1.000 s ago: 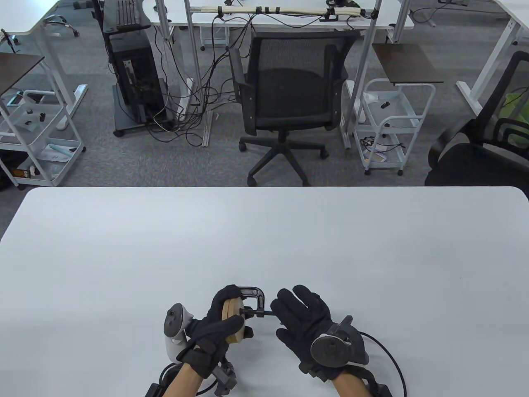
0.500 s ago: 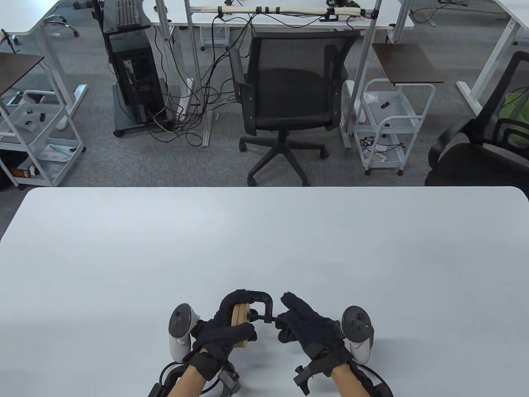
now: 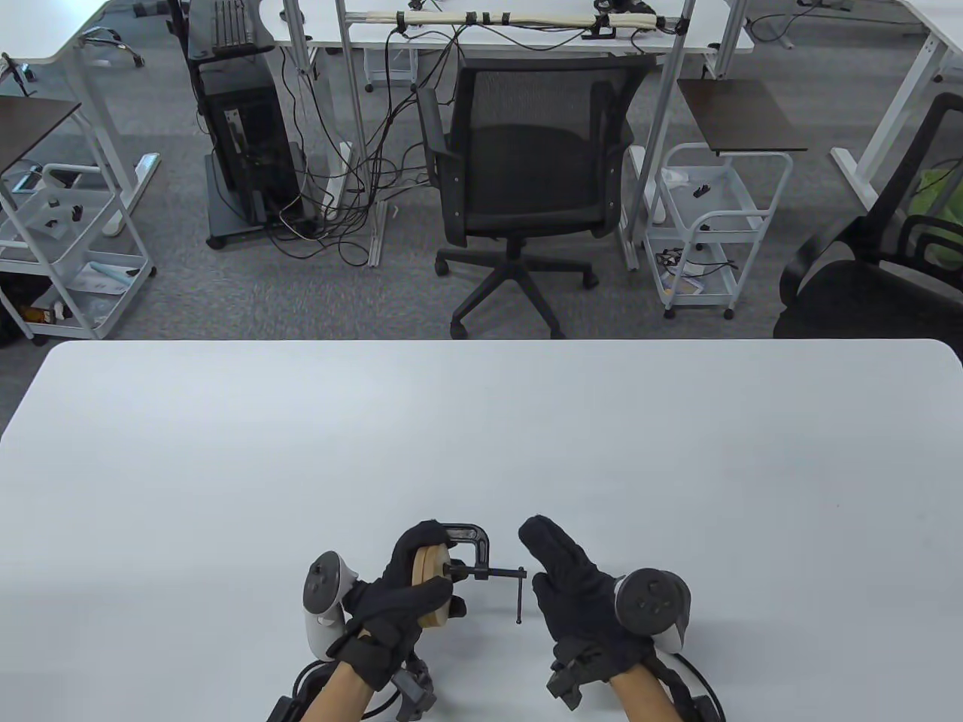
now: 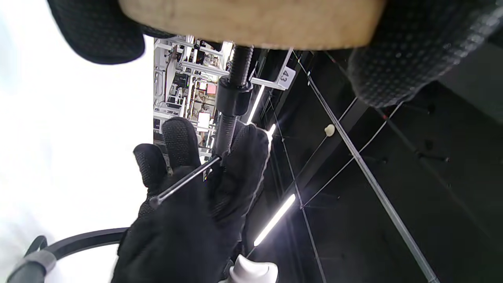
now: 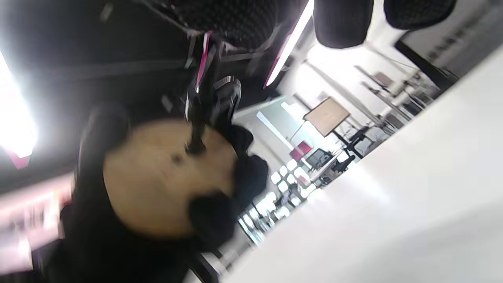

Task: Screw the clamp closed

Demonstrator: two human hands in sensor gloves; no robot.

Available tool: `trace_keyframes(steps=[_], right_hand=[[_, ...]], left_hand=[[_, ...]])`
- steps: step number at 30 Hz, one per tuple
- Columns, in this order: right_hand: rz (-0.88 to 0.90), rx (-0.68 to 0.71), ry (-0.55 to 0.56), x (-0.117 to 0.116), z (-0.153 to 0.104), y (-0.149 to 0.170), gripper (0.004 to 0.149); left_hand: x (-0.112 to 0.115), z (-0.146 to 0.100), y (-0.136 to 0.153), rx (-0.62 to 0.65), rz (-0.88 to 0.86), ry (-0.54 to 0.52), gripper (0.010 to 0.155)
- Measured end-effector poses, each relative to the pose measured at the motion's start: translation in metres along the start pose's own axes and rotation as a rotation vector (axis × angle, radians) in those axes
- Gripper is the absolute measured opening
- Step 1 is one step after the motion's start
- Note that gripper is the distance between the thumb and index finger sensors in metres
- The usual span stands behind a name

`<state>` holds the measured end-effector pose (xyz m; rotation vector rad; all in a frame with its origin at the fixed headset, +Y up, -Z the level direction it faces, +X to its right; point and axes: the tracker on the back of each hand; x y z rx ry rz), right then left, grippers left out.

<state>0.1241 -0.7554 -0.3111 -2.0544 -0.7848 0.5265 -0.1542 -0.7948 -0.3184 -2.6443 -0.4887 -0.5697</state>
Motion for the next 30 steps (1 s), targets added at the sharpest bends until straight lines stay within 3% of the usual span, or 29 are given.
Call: trace_keyframes(steps=[3,5,6,10,17,26,30], right_hand=[[-0.323,0.134,-0.115,-0.004,0.005,-0.017,0.087],[-0.383,0.190,-0.084,-0.005,0.007,-0.026,0.079],[-0.362,0.195,-0.060,-0.004,0.008,-0.028,0.069],[-0.175,0.124,0.090,0.002,0.006,-0.025,0.058],[0.245,-0.142,0.295,0.005,-0.003,-0.003,0.058],[0.579,-0.382,0.358,-0.002,-0.011,0.017,0.060],[0.544,-0.375,0.383,-0.001,-0.013,0.017,0.062]], left_hand=[[-0.002,-0.001,0.001,-0.009,-0.045,-0.025,0.091],[-0.003,-0.001,0.001,-0.009,-0.024,-0.026,0.091],[-0.004,-0.001,0.001,-0.010,-0.016,-0.020,0.091],[-0.001,0.000,0.001,-0.011,0.021,0.012,0.091],[0.009,0.003,-0.002,0.002,0.115,0.090,0.091],[0.016,0.005,-0.003,0.026,0.164,0.161,0.091],[0.013,0.003,-0.001,0.015,0.148,0.133,0.091]])
Point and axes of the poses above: the tracker on the back of each hand, its own y axis roughly to the little-finger side, its own z axis roughly from the wrist to the fingertips, x = y × z, and after that the axes turned 15 degrees about x, right-handed
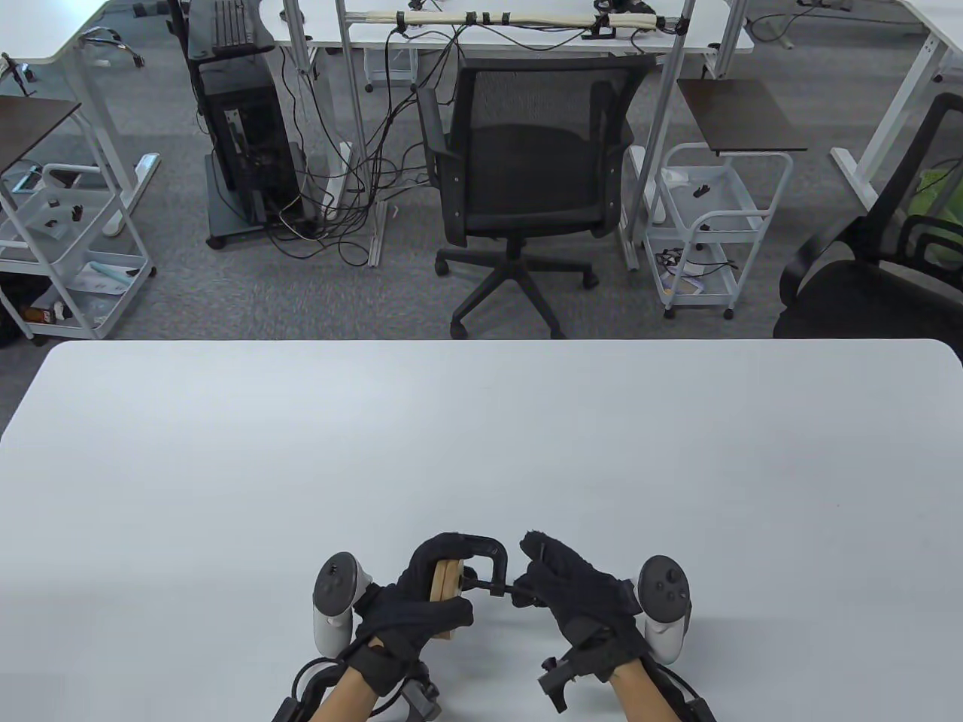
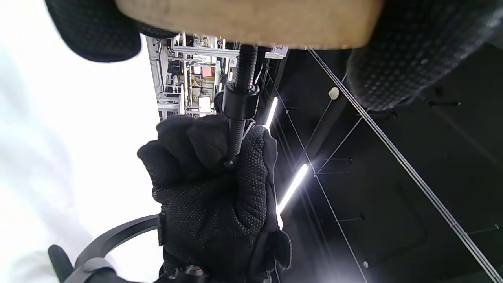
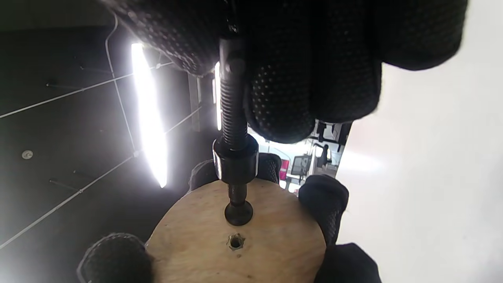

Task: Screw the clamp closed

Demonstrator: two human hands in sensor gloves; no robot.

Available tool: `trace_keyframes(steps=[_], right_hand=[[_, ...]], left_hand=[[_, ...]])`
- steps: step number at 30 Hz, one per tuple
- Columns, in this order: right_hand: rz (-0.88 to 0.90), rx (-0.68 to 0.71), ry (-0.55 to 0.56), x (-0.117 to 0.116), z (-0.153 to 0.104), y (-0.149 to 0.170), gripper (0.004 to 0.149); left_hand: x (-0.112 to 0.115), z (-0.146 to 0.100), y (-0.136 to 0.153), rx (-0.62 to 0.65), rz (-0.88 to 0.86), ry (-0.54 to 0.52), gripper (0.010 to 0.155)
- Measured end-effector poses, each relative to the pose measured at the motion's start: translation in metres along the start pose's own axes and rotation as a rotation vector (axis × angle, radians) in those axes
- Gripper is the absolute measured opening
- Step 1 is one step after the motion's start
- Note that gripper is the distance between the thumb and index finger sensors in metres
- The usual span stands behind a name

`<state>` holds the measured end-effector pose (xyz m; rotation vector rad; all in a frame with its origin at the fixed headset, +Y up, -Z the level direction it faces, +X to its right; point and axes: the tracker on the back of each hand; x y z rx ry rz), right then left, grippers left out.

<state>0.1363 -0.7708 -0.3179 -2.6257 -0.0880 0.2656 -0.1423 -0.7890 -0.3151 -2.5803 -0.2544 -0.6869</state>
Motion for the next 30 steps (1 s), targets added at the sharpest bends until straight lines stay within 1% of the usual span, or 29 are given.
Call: trace_keyframes(steps=[2,3,5,7,8,10,11,12,13,14,15,16,17,20,22,24,25,30], right_hand=[[-0.055,0.063,0.027,0.001,0.000,-0.005,0.063],[-0.096,0.108,0.018,0.002,0.001,-0.009,0.063],[-0.206,0.199,-0.036,0.002,0.003,-0.016,0.061],[-0.412,0.323,-0.157,-0.002,0.004,-0.025,0.064],[-0.463,0.348,-0.189,-0.004,0.004,-0.026,0.068],[-0.667,0.449,-0.353,-0.013,0.003,-0.032,0.079],[-0.739,0.475,-0.425,-0.018,0.003,-0.033,0.082],[-0.856,0.491,-0.503,-0.024,0.001,-0.035,0.086],[-0.945,0.525,-0.541,-0.029,-0.001,-0.036,0.086],[-0.995,0.560,-0.551,-0.032,-0.003,-0.038,0.085],[-1.008,0.573,-0.537,-0.034,-0.003,-0.039,0.082],[-0.991,0.590,-0.510,-0.035,-0.004,-0.041,0.071],[-0.956,0.595,-0.493,-0.035,-0.004,-0.043,0.067],[-0.859,0.582,-0.424,-0.031,-0.004,-0.044,0.060],[-0.762,0.543,-0.365,-0.028,-0.003,-0.043,0.058],[-0.692,0.498,-0.313,-0.023,0.000,-0.043,0.055],[-0.672,0.481,-0.294,-0.021,0.001,-0.041,0.055],[-0.539,0.393,-0.238,-0.014,0.003,-0.034,0.058]], left_hand=[[-0.003,-0.001,0.001,-0.006,-0.018,-0.021,0.091],[-0.004,-0.002,0.002,-0.011,-0.030,-0.039,0.091],[-0.007,-0.003,0.003,-0.016,-0.057,-0.070,0.091],[-0.010,-0.004,0.003,-0.017,-0.084,-0.096,0.091],[-0.011,-0.004,0.003,-0.019,-0.090,-0.099,0.091],[-0.012,-0.005,0.003,-0.023,-0.104,-0.111,0.091],[-0.012,-0.005,0.004,-0.025,-0.115,-0.112,0.091],[-0.011,-0.005,0.004,-0.025,-0.129,-0.120,0.091],[-0.011,-0.006,0.005,-0.027,-0.147,-0.127,0.091],[-0.011,-0.006,0.006,-0.029,-0.161,-0.130,0.091],[-0.011,-0.006,0.006,-0.032,-0.161,-0.131,0.091],[-0.011,-0.006,0.006,-0.041,-0.144,-0.125,0.090],[-0.011,-0.007,0.006,-0.042,-0.133,-0.120,0.091],[-0.010,-0.007,0.007,-0.048,-0.146,-0.115,0.091],[-0.008,-0.005,0.005,-0.049,-0.085,-0.097,0.090],[-0.008,-0.004,0.004,-0.047,-0.024,-0.053,0.091],[-0.007,-0.003,0.004,-0.044,-0.009,-0.032,0.091],[-0.001,0.000,0.003,-0.037,0.009,-0.010,0.090]])
Point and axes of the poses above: the tracker on the back of each hand, its own y axis roughly to the little-finger side, its own z axis roughly from the wrist to the fingertips, x = y × z, and after that the axes turned 15 degrees about x, right-handed
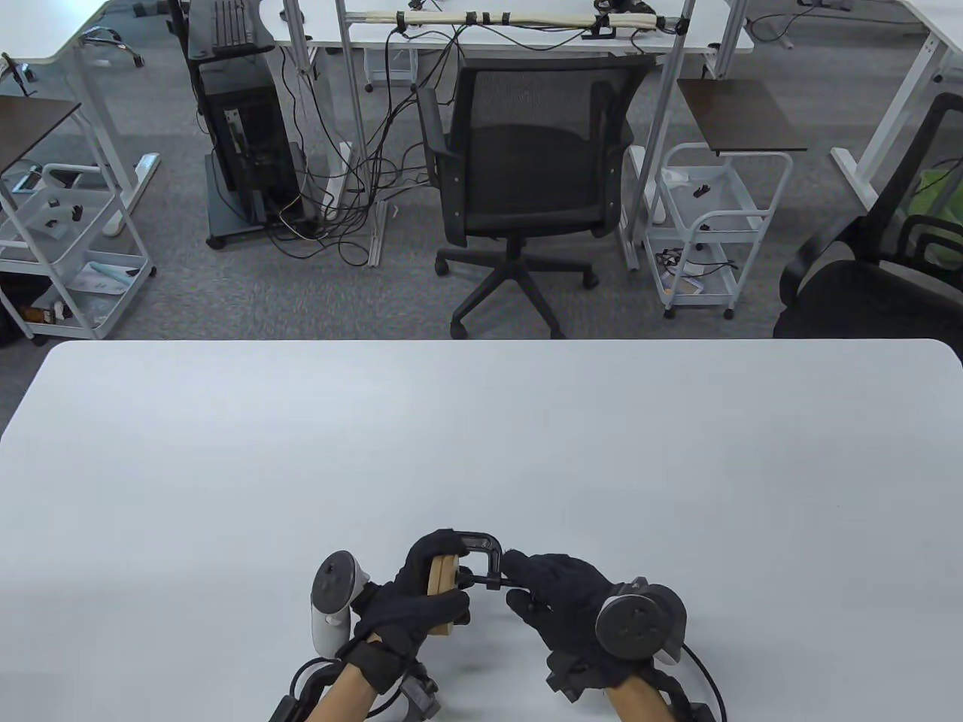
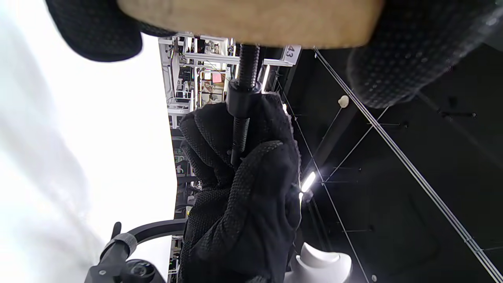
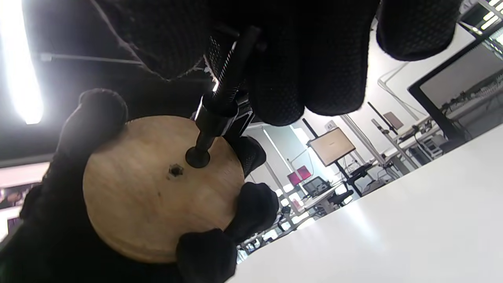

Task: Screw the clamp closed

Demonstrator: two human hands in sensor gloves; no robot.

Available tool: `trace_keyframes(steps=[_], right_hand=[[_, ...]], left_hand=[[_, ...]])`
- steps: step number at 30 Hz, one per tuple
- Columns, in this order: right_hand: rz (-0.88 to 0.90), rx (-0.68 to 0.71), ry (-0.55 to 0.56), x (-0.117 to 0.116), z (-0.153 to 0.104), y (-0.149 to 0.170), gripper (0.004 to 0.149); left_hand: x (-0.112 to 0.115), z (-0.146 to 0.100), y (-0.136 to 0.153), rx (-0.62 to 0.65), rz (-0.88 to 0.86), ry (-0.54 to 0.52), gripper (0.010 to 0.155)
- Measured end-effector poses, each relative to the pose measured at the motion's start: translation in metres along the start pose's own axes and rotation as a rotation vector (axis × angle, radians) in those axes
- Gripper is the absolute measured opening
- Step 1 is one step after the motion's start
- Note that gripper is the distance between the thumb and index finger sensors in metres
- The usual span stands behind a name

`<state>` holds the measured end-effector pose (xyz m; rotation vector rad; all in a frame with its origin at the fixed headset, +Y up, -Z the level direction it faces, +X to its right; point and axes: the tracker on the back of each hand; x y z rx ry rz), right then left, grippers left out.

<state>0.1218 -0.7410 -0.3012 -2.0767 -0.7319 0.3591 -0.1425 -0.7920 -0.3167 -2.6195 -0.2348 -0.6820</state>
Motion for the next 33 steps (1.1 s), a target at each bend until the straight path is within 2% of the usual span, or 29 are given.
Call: trace_keyframes(steps=[7,9,13,18,21,28,33], right_hand=[[-0.012,0.036,-0.027,-0.001,-0.001,0.000,0.065],[0.079,-0.020,0.013,-0.001,-0.001,0.004,0.066],[0.377,-0.181,0.132,-0.006,-0.007,0.019,0.069],[0.523,-0.299,0.168,-0.010,-0.011,0.028,0.068],[0.682,-0.399,0.226,-0.016,-0.016,0.033,0.066],[0.875,-0.531,0.215,-0.025,-0.024,0.042,0.064],[0.945,-0.591,0.211,-0.028,-0.026,0.043,0.063]], left_hand=[[0.001,-0.001,0.005,-0.015,-0.033,-0.008,0.090],[0.002,0.000,0.004,-0.005,-0.031,-0.001,0.090],[0.005,0.002,-0.001,0.022,0.024,0.031,0.090],[0.006,0.002,-0.003,0.046,0.032,0.077,0.090],[0.011,0.002,-0.004,0.067,0.024,0.088,0.090],[0.015,0.004,-0.009,0.116,0.116,0.124,0.090],[0.017,0.005,-0.015,0.154,0.200,0.152,0.090]])
Point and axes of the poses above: the tracker on the back of each hand, its own y axis roughly to the little-finger side, its own z axis roughly from the wrist to the fingertips, x = y × z, and after that the axes turned 15 degrees about x, right-handed
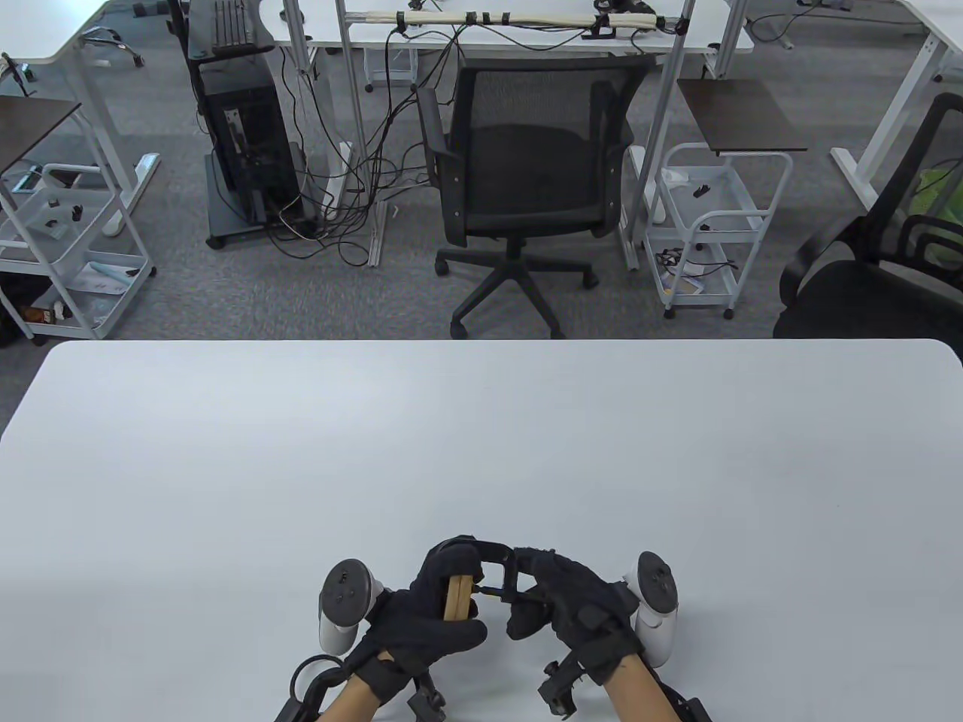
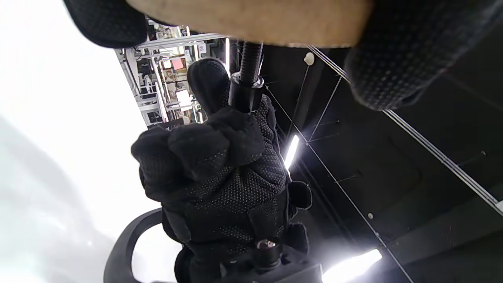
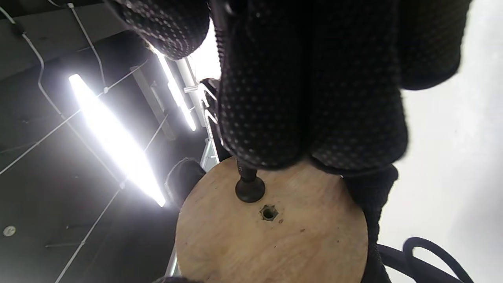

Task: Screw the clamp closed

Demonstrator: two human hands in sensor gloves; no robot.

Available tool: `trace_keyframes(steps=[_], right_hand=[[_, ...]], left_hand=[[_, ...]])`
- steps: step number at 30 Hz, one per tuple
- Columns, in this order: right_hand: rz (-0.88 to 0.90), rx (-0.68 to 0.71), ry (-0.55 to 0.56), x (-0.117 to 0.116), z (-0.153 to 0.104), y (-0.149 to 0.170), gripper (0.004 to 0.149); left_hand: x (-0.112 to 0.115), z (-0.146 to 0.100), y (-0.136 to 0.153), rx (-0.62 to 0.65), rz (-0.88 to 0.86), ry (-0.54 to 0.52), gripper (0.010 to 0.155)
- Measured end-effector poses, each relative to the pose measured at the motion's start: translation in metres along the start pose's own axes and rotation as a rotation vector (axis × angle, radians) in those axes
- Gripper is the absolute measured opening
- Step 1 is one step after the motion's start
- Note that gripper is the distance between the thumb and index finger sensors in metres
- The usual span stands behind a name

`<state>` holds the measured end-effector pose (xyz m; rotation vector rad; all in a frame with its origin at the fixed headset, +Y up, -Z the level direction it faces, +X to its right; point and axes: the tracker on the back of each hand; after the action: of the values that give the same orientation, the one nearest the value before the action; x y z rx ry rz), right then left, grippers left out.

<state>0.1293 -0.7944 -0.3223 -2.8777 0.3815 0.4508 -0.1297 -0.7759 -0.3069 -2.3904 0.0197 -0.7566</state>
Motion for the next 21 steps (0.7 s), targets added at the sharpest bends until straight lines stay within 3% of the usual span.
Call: trace_keyframes(steps=[7,10,11,12,15,21], right_hand=[[-0.060,-0.003,0.022,0.004,-0.002,-0.003,0.068],[-0.318,0.122,0.053,0.002,-0.002,-0.015,0.076],[-0.476,0.196,0.042,0.001,-0.002,-0.020,0.075],[-0.650,0.286,0.001,-0.003,-0.002,-0.027,0.072],[-0.935,0.450,-0.161,-0.022,-0.004,-0.036,0.069],[-1.126,0.440,-0.388,-0.056,-0.007,-0.027,0.069]], left_hand=[[0.001,-0.003,0.003,-0.036,0.014,-0.048,0.089],[-0.004,-0.006,0.008,-0.078,0.027,-0.116,0.089],[-0.006,-0.009,0.009,-0.101,0.032,-0.144,0.089],[-0.008,-0.010,0.012,-0.106,0.036,-0.170,0.089],[-0.010,-0.012,0.014,-0.139,0.033,-0.203,0.089],[-0.007,-0.012,0.012,-0.165,0.062,-0.186,0.089]])
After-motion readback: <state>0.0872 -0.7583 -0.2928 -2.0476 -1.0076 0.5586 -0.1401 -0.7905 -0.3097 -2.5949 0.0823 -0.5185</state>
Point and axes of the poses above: the tracker on the back of each hand, its own y axis roughly to the little-finger side, its own z axis roughly from the wrist to the fingertips, x = y × z, and after that the axes turned 15 degrees about x, right-handed
